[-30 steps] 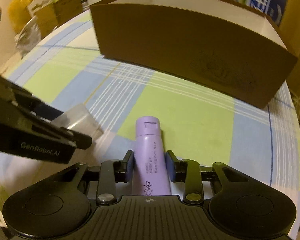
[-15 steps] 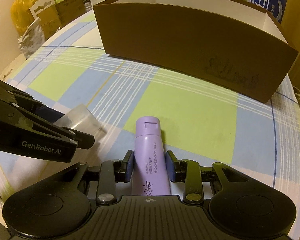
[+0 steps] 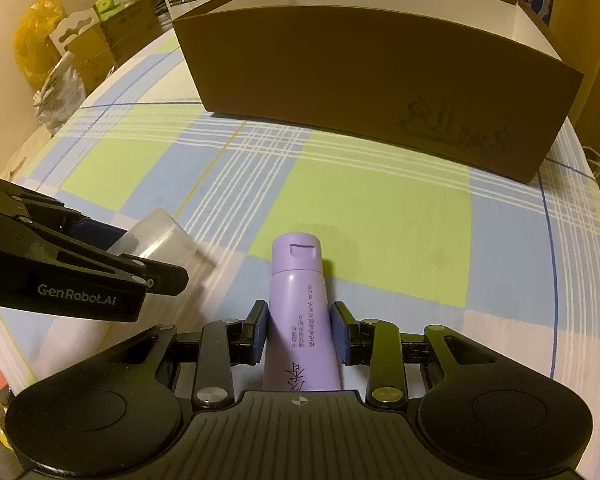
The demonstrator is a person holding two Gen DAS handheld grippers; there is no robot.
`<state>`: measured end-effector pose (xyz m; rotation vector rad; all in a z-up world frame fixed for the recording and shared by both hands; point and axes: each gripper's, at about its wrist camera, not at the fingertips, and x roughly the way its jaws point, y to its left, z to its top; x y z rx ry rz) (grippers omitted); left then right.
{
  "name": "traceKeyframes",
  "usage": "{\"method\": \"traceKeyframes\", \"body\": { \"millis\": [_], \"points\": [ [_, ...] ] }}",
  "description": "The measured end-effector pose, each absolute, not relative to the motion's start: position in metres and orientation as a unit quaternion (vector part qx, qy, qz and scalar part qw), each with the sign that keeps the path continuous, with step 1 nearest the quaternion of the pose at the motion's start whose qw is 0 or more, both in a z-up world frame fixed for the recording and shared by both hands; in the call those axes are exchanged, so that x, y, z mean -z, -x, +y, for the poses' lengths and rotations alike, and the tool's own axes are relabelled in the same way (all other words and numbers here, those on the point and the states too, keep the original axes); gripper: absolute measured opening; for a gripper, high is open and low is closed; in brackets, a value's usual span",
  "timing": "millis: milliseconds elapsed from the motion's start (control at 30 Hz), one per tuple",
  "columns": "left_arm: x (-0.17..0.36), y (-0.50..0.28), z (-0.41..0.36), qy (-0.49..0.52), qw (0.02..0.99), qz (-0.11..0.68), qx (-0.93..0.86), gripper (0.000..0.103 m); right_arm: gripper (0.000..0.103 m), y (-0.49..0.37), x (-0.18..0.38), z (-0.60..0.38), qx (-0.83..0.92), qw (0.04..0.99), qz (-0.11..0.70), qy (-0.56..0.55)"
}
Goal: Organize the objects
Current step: 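Lift the clear cup with the left tool while the right tool lifts the purple tube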
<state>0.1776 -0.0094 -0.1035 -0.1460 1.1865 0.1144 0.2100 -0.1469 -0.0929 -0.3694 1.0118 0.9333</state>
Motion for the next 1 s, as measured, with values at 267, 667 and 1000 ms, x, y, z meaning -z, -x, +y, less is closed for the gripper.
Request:
{"method": "traceKeyframes", "body": {
  "millis": [267, 667, 1000],
  "points": [
    [0.099, -0.177, -0.008, 0.068, 0.828, 0.554, -0.053, 0.05, 0.031, -0.21, 0.089, -0.148, -0.427, 0.76, 0.463, 0.162],
    [0.083, -0.186, -0.007, 0.065, 0.838, 0.54, -0.049, 0.05, 0.031, -0.215, 0.076, -0.149, -0.429, 0.765, 0.459, 0.141],
    [0.063, -0.201, -0.001, 0.064, 0.85, 0.52, -0.049, 0.05, 0.031, -0.233, 0.053, -0.142, -0.434, 0.771, 0.454, 0.103]
  ]
}}
